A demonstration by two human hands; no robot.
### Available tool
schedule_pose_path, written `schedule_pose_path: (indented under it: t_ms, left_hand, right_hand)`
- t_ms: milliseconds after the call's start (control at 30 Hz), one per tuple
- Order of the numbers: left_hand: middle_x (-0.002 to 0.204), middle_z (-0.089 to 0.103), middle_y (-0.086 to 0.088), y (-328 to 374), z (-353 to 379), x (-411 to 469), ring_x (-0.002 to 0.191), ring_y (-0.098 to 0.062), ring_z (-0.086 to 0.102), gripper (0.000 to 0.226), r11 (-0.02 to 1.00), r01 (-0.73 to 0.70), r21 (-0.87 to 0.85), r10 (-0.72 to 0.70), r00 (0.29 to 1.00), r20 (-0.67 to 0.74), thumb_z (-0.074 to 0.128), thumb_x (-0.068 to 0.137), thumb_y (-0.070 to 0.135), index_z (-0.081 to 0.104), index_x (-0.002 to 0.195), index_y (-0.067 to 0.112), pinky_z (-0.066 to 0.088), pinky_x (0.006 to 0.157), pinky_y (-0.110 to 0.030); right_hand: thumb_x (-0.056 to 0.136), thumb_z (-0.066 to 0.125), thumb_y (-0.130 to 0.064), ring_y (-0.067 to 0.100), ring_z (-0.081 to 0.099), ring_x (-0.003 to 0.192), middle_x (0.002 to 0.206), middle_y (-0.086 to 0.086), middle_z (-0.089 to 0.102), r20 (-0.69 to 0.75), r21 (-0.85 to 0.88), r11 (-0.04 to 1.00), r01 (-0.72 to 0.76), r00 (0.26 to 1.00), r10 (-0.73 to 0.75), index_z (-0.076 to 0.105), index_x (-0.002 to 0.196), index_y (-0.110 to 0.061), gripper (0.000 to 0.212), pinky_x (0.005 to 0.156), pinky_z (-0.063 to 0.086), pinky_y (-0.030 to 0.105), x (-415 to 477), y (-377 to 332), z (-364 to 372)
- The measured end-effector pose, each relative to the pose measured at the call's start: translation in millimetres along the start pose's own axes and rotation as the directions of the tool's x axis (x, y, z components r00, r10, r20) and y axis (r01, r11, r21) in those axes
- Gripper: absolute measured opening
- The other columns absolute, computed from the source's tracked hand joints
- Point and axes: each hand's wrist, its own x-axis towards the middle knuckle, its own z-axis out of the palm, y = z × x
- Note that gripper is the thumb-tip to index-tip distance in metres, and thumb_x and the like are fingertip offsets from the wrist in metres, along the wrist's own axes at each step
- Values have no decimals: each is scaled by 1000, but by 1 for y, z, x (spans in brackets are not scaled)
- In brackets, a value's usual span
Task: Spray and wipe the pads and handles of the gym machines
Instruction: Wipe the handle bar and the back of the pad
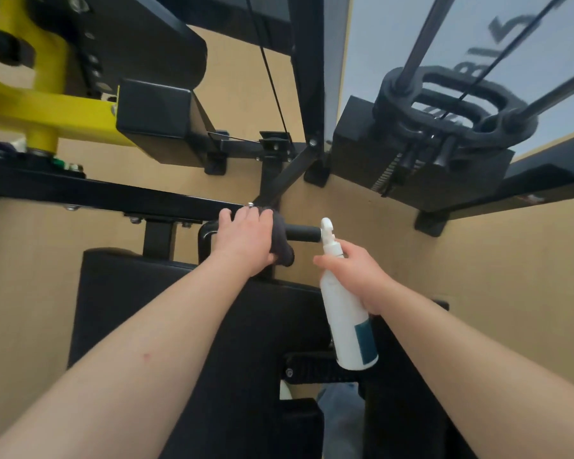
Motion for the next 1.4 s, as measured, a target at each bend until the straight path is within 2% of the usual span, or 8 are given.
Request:
schedule_pose_path:
  t_ms: [333,500,633,833,1000,1233,1333,1400]
  left_hand:
    - [99,65,-1,76,0,51,88,-25,64,28,978,-210,14,210,977,28,66,93,40,46,101,22,37,78,-39]
    - [113,63,-4,88,11,57,100,-26,65,32,921,-389,-19,388,921,-38,61,98,32,48,125,21,37,75,-36]
    - [116,67,-4,40,9,38,107,-28,66,42,961,-271,49,274,958,-80,69,93,34,46,125,19,42,91,-40]
    - [102,66,-1,-7,12,21,96,-23,64,37,980,76,183,-62,995,-79,73,89,39,57,116,20,42,90,-42]
    - [114,59,-7,49,11,59,109,-26,58,36,995,-34,96,28,998,65,70,92,27,63,125,16,45,91,-40]
    - [119,61,-4,75,20,63,109,-26,61,27,937,-349,13,349,933,-88,59,99,28,54,123,18,46,81,-38]
    - [150,47,-6,72,29,44,133,-27,48,55,895,-445,36,445,883,-149,59,99,31,36,149,26,43,98,-41]
    - [170,10,-8,62,37,18,155,-32,15,78,920,-390,44,392,911,-127,59,99,30,13,161,31,24,121,-53]
  right_hand:
    - [94,69,-43,17,64,102,108,-10,65,-167,74,997,11,986,2,54,142,-37,51,97,56,48,16,6,-16]
    - [94,71,-40,15,65,103,108,-12,67,-187,69,997,39,982,-26,56,143,-38,51,97,56,48,16,3,-19]
    - [93,72,-41,18,67,100,110,-8,66,-185,81,997,9,983,6,51,145,-40,56,91,58,46,16,5,-14]
    - [94,71,-41,18,67,99,110,-7,67,-139,95,996,0,990,14,53,143,-40,52,92,58,48,21,2,-7]
    - [95,72,-39,14,65,100,109,-12,65,-176,127,991,38,984,-15,53,137,-46,47,90,57,41,25,0,-13]
    - [96,71,-36,14,67,92,90,-15,67,-204,157,982,105,976,-72,59,87,-51,21,79,57,34,19,-2,-15]
    - [94,70,-38,14,70,91,84,-17,71,-192,123,984,129,976,-104,65,85,-58,23,84,60,40,9,1,-16]
    - [92,71,-42,15,71,95,92,-17,73,-182,100,984,148,975,-128,67,103,-58,19,91,60,48,1,2,-16]
